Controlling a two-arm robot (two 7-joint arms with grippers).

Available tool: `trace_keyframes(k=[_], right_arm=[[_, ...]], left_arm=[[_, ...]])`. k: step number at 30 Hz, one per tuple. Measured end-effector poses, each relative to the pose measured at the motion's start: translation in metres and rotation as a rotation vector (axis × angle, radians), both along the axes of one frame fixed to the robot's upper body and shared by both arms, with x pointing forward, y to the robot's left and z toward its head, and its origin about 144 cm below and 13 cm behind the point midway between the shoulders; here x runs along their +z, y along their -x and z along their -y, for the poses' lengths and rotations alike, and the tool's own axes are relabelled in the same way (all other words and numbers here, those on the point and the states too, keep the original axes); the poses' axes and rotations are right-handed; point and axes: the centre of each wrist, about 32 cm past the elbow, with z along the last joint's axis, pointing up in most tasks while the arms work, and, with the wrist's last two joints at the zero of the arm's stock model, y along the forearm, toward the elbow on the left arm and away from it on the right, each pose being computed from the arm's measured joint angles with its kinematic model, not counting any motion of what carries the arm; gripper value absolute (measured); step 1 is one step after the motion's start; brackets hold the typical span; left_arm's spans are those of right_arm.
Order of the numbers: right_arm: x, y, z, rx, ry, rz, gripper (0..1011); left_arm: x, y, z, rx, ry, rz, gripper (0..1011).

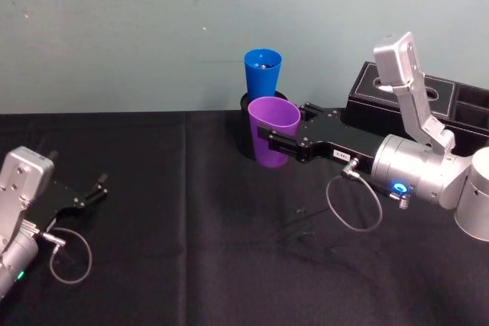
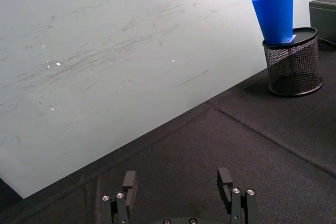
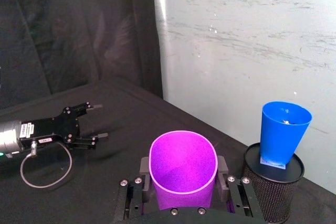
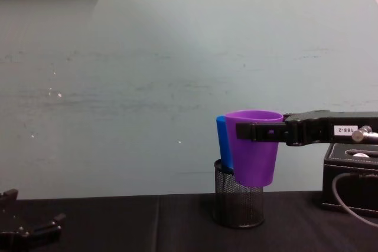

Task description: Pick up one cup with a gripper and tap it against the other cup.

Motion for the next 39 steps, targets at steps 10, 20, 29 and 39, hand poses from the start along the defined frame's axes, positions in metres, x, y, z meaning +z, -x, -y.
trace_keyframes(k=[10, 20, 29, 39], right_arm=[[0.0003, -0.0002, -0.0001, 0.001, 0.002, 0.001, 715], [0.0005, -0.0002, -0.0001, 0.001, 0.003, 0.001, 715], [0.0005, -0.0002, -0.0001, 0.002, 0.003, 0.001, 715], [0.0005, -0.0002, -0.0001, 0.002, 0.003, 0.001, 715]], left_arm=[[0.0, 0.0, 0.0, 0.0, 0.0, 0.0, 1000], [0.0, 0.0, 0.0, 0.0, 0.0, 0.0, 1000], [0.0, 0.0, 0.0, 0.0, 0.0, 0.0, 1000], [0.0, 0.0, 0.0, 0.0, 0.0, 0.0, 1000]])
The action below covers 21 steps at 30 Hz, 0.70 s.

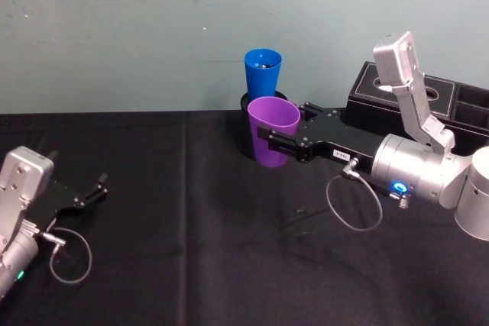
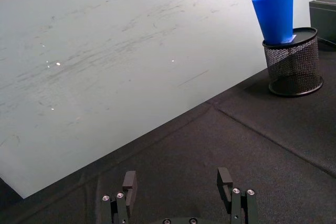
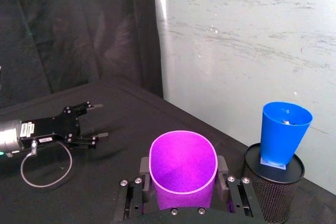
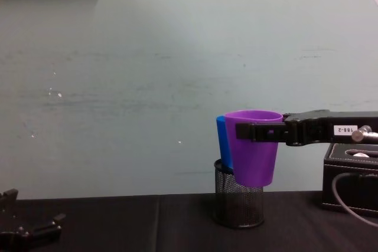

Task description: Pick up one cup with a gripper and tap it against the other cup.

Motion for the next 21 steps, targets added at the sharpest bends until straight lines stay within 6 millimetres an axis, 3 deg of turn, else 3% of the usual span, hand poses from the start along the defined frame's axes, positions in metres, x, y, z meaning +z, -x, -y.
trace_keyframes(k=[16, 21], right_arm=[[-0.0001, -0.0001, 0.0, 0.0, 0.0, 0.0, 715], [-0.0067, -0.0082, -0.0022, -0.015, 0.008, -0.022, 715]], left_arm=[[0.0, 0.0, 0.0, 0.0, 0.0, 0.0, 1000], [0.0, 0.0, 0.0, 0.0, 0.0, 0.0, 1000]])
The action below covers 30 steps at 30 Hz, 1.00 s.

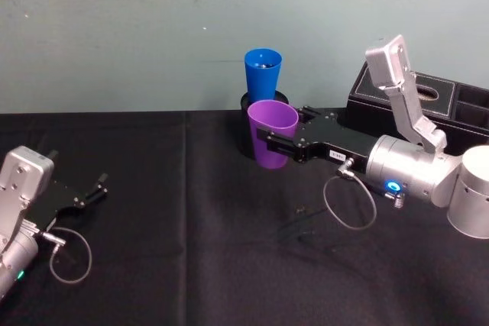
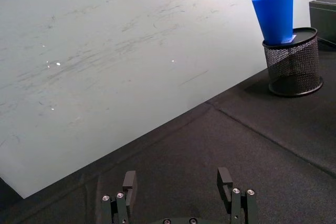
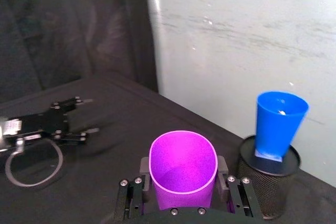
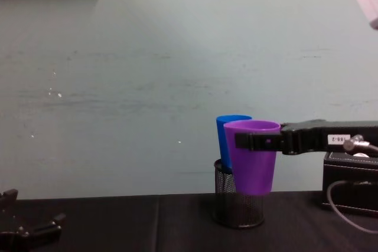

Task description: Pick up one cup with a gripper and tap it against the other cup.

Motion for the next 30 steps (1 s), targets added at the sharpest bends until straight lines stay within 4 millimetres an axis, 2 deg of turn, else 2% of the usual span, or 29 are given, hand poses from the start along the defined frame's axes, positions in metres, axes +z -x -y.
trace_keyframes(k=[10, 19, 30], right_arm=[[-0.013, -0.025, -0.009, -0.07, -0.028, -0.023, 715], [-0.017, -0.039, -0.02, -0.112, -0.046, -0.011, 715], [-0.022, -0.056, -0.024, -0.164, -0.064, -0.025, 715]], left_arm=[[0.0, 0.0, 0.0, 0.0, 0.0, 0.0, 1000], [0.0, 0.0, 0.0, 0.0, 0.0, 0.0, 1000], [0.0, 0.0, 0.0, 0.0, 0.0, 0.0, 1000]])
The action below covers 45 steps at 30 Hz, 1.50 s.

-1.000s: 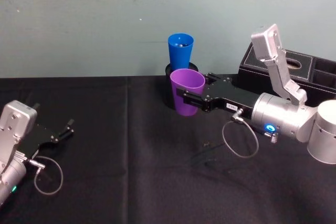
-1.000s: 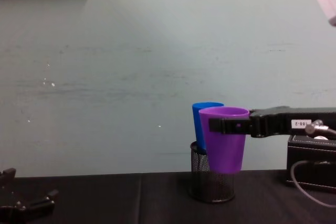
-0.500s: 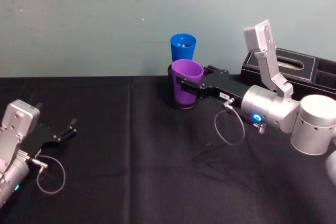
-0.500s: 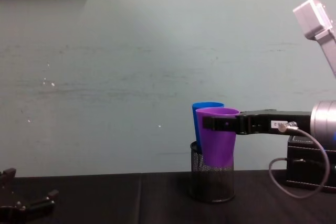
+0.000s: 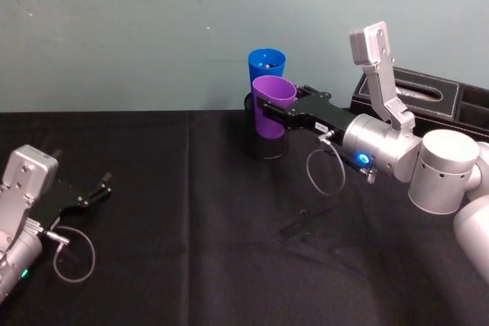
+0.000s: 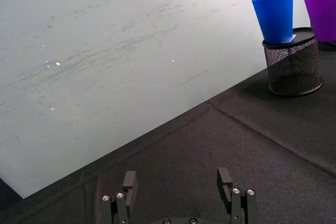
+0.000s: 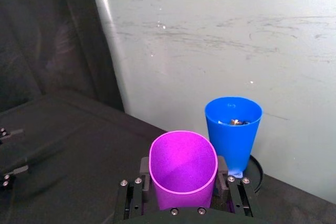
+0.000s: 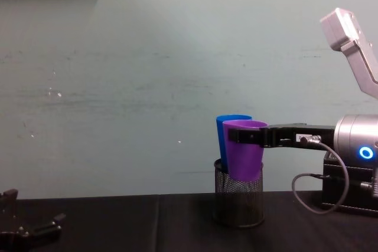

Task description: Pick up one cup with a gripper and tap it against the other cup.

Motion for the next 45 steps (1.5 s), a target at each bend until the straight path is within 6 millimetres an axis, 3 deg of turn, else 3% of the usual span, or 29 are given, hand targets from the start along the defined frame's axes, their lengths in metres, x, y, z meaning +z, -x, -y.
trace_keyframes(k=[45], right_arm=[[0.002, -0.01, -0.006, -0.043, 0.008, 0.001, 715]], left_arm=[[0.0, 0.0, 0.0, 0.0, 0.0, 0.0, 1000]])
